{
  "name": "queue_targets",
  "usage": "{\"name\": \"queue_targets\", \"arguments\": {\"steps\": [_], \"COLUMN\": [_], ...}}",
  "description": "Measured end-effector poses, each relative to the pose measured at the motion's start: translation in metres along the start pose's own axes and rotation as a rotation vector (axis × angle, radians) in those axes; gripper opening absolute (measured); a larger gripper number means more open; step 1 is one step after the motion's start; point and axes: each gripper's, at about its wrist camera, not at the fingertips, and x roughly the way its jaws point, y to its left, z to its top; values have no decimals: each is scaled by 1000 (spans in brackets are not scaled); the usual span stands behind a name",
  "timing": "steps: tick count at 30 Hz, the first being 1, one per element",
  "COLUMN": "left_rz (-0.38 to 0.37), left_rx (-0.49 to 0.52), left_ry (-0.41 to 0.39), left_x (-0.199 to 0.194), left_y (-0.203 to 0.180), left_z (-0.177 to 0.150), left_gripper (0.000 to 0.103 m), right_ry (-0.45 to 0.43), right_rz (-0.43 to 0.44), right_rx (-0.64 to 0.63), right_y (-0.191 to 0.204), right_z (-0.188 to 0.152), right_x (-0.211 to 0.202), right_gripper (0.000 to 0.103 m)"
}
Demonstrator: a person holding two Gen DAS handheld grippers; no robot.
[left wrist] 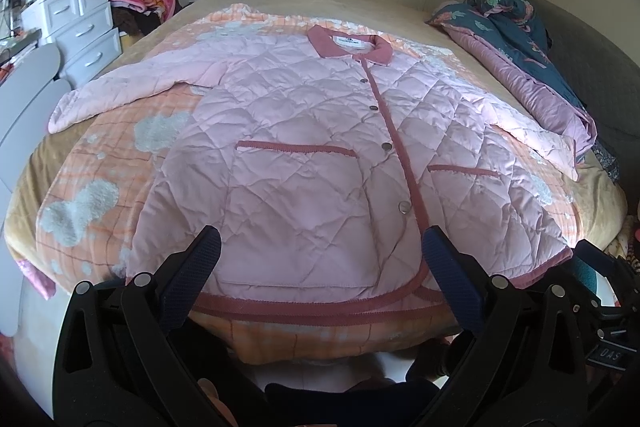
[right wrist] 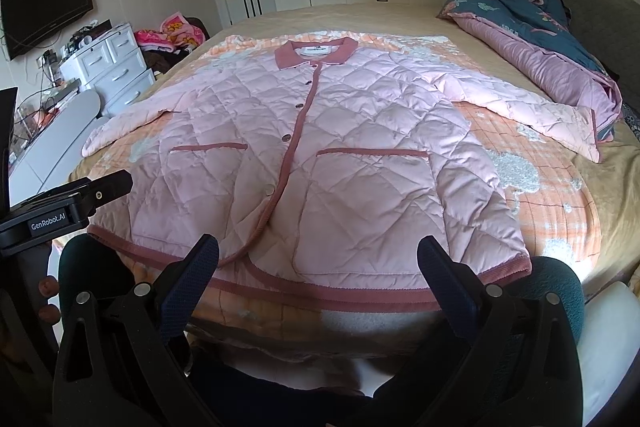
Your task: Fold large clothes
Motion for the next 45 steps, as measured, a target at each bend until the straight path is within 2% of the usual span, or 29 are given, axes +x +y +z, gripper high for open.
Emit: {"name": "queue_targets", "arguments": {"steps": [27, 33, 45], "left_rz": [-6, -13, -15], "left_rx": [4, 9, -12], "left_ry": [0, 4, -6], "left_x": [-5, 0, 25], "left_y": [0, -1, 3], "left_z": [6, 11, 49], "left_gripper": [95, 95, 95], "right_ry": [17, 29, 48], "right_rz": [7, 13, 27], "right_rx": [-4, -17, -14], "right_y": [4, 6, 1], "right_z": [0, 14, 60], "right_x": [6, 15, 37], "right_gripper": [99, 99, 99]}}
